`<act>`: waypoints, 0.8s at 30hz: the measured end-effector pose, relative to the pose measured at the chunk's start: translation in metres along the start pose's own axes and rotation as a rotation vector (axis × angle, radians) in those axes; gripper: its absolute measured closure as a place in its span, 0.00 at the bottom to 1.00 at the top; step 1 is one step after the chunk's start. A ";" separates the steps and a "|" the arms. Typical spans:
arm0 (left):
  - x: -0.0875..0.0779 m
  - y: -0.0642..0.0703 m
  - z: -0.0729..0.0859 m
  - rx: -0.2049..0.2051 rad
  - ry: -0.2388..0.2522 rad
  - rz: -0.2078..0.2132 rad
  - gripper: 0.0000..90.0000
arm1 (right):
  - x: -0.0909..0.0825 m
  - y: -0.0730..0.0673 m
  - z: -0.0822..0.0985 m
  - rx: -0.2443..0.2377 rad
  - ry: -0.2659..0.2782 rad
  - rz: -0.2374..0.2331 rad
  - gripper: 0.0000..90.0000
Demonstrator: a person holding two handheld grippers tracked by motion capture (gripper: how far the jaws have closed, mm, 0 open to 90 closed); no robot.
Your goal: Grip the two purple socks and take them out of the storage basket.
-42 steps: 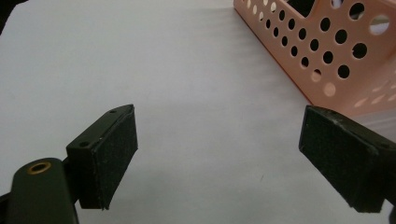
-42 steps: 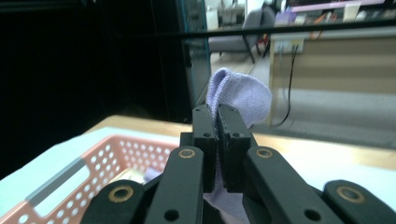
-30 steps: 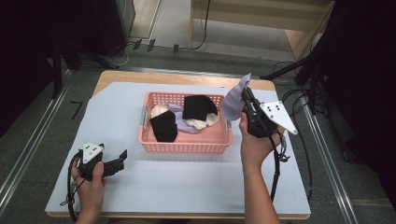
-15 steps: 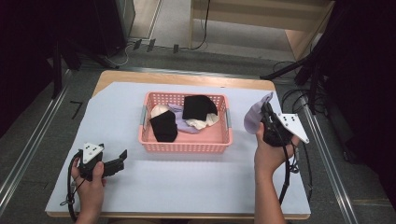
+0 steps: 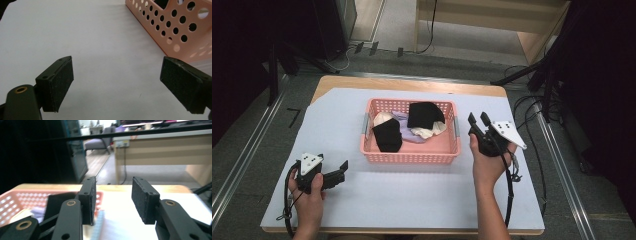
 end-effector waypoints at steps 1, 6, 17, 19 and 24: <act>0.000 0.000 0.000 0.000 0.000 0.000 0.14 | 0.002 -0.006 0.002 -0.002 -0.007 -0.012 0.62; 0.000 0.000 0.000 -0.004 0.002 0.002 0.14 | 0.015 -0.035 0.010 -0.019 -0.049 -0.072 0.65; 0.001 0.000 0.000 -0.006 0.004 0.002 0.14 | 0.038 -0.089 0.041 -0.044 -0.208 -0.191 0.70; 0.001 0.000 0.000 -0.006 0.003 0.000 0.14 | 0.044 -0.103 0.053 -0.058 -0.270 -0.233 0.72; 0.001 0.000 0.000 -0.006 0.001 0.001 0.14 | 0.051 -0.122 0.069 -0.075 -0.376 -0.277 0.77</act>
Point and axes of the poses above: each handheld gripper's, and its own axes: x roughly forward along the jaws, z roughly out of its underside, y roughly to its right, the point moved 9 cm from there along x, roughly forward along the jaws, and after that the axes turned 6 degrees about y, right-handed, at the moved point
